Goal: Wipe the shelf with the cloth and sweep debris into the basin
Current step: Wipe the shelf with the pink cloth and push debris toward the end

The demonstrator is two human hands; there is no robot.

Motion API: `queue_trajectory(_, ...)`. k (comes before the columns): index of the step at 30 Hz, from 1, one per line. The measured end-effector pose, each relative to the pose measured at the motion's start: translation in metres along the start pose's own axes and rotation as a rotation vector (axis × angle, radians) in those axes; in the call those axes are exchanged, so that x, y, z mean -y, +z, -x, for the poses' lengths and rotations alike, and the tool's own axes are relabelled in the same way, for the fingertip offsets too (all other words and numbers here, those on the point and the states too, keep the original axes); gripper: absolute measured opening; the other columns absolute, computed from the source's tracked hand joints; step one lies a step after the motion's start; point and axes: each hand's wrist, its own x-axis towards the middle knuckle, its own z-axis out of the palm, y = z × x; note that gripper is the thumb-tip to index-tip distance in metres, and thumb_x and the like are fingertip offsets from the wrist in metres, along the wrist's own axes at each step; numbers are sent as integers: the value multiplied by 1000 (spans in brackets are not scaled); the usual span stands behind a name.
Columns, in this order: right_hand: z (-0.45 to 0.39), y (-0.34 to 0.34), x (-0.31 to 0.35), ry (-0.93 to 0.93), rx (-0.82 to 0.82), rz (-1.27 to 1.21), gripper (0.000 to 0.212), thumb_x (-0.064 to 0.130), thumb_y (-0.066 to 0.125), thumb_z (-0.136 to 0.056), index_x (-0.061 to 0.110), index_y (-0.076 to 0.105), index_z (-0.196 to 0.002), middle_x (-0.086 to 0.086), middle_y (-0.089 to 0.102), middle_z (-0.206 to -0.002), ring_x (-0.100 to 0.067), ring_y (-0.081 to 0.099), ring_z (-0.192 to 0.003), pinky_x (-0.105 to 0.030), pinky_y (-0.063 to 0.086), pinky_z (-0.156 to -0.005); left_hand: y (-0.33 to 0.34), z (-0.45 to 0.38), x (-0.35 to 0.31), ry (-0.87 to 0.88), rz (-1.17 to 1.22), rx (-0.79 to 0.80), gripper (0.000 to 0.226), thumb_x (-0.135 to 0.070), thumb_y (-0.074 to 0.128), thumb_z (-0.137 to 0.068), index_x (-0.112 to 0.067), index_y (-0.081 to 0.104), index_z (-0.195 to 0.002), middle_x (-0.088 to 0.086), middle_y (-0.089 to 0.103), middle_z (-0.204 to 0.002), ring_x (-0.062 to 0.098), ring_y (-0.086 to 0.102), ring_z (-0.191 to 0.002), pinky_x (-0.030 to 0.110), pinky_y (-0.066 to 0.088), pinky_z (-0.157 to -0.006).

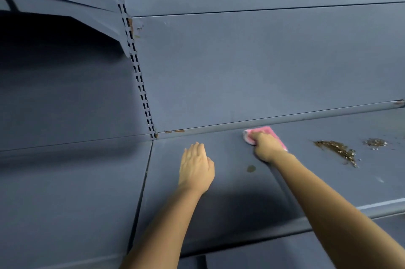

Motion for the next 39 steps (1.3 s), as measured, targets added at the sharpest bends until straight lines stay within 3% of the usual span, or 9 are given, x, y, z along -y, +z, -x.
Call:
queue_trajectory(5,14,-32,-67,201,-82,-15,24,-9,39,-64,15,42,-63,-1,53,-74,-23,46,-72,-21,41,-70,-1,1,-2,11,-29,-3,45,-13,27,-98,-5,29,-142,8,29,-153,19,23,-144,30,6,-122)
queue_trajectory(6,15,-33,-61,203,-107,-45,28,-8,40,-66,17,51,-70,2,63,-83,-19,18,-89,-21,42,-72,-1,1,-2,10,-26,-6,44,-14,28,-98,-5,29,-142,8,29,-153,19,23,-145,30,6,-122)
queue_trajectory(7,14,-30,-49,193,-118,-79,32,-7,42,-71,17,61,-80,0,69,-104,-12,49,-120,-23,43,-77,0,0,-2,11,-22,-6,45,-14,28,-98,-5,29,-142,8,28,-154,19,22,-145,30,6,-122)
queue_trajectory(12,11,2,70,-96,90,-195,49,3,40,-90,20,48,-135,-2,47,-142,-22,42,-133,-28,33,-107,0,0,-3,-8,-28,32,47,-13,31,-97,-5,27,-143,10,26,-154,19,21,-145,30,7,-121)
queue_trajectory(24,-7,3,0,59,43,-14,26,-5,27,-53,21,25,-54,-2,44,-81,-18,36,-75,-24,34,-68,2,-1,1,3,-71,-2,48,-10,31,-96,-4,27,-143,9,29,-153,19,23,-145,29,6,-121)
queue_trajectory(33,36,-35,-53,217,-74,-134,35,-8,36,-70,25,48,-73,13,58,-97,-14,17,-111,-18,30,-74,-6,3,-8,10,-127,40,37,-11,30,-96,-5,40,-131,10,43,-141,22,35,-136,33,13,-121)
queue_trajectory(34,41,-37,-41,189,-82,-149,39,-7,36,-72,25,57,-81,8,61,-105,-35,25,-87,-18,36,-79,-6,4,-12,10,-123,43,38,-11,29,-97,-4,38,-133,10,41,-144,22,34,-138,33,12,-121)
queue_trajectory(37,58,-37,12,53,6,-123,56,-4,41,-83,24,52,-131,-8,52,-138,-31,47,-128,-29,38,-102,-4,2,-34,-13,-40,38,33,-10,31,-96,-2,44,-126,12,48,-136,25,40,-131,33,17,-117)
queue_trajectory(39,71,-26,40,-102,71,-177,52,-7,39,-81,21,61,-119,-9,61,-123,-27,53,-116,-24,41,-90,-4,1,-53,-28,10,34,30,-10,32,-96,-1,46,-121,14,51,-130,28,43,-126,33,23,-112)
